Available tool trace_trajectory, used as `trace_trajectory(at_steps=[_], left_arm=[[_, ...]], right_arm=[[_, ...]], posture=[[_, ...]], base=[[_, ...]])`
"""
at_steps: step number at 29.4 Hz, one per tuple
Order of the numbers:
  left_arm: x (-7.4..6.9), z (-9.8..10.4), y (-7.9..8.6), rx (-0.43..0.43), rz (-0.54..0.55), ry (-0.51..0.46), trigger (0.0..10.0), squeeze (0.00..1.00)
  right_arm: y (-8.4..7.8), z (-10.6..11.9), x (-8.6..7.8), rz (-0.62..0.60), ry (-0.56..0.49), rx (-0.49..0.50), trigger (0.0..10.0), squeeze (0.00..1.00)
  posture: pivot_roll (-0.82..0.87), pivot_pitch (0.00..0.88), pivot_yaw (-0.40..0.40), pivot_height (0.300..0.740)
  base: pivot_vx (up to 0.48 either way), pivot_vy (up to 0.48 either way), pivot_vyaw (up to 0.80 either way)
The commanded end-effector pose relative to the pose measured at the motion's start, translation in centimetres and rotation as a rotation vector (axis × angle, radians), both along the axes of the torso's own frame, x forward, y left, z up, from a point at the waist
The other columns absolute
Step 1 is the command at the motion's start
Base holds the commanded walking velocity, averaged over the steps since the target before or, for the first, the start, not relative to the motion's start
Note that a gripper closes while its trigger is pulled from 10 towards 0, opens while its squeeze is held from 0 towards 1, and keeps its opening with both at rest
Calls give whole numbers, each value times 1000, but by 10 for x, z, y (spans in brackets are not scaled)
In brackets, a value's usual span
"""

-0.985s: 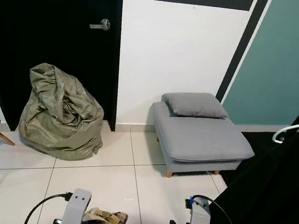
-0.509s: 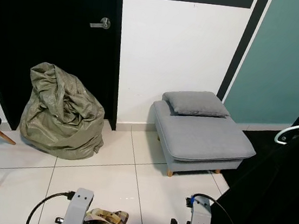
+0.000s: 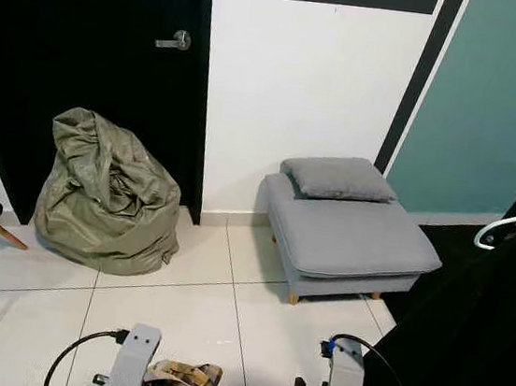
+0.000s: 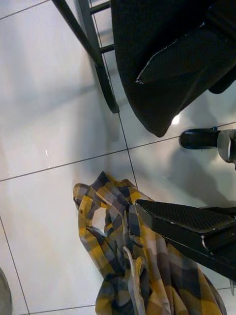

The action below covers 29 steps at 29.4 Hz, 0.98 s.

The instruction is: Hang hanger

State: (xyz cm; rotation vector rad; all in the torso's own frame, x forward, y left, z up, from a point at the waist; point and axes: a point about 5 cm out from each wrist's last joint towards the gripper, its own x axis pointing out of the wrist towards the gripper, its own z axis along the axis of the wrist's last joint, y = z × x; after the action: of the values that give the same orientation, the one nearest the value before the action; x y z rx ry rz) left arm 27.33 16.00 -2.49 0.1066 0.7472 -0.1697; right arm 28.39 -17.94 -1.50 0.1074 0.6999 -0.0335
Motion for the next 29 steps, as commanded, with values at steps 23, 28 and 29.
trace_trajectory(at_steps=[23,28,29], left_arm=[[-4,-5,-2,48,-49,35,10000,0],[-4,-5,-3,0,-28,30,10000,0],[-4,-5,-3,0,-28,30,10000,0]], right_arm=[[-4,-1,1,-22,4,-18,10000,0],[-5,3,3,-20,-39,-28,10000,0],[-5,3,3,-20,-39,-28,10000,0]], posture=[[48,88,12,740],[50,88,22,740],[50,88,22,740]], base=[[0,0,0],[0,0,0],[0,0,0]])
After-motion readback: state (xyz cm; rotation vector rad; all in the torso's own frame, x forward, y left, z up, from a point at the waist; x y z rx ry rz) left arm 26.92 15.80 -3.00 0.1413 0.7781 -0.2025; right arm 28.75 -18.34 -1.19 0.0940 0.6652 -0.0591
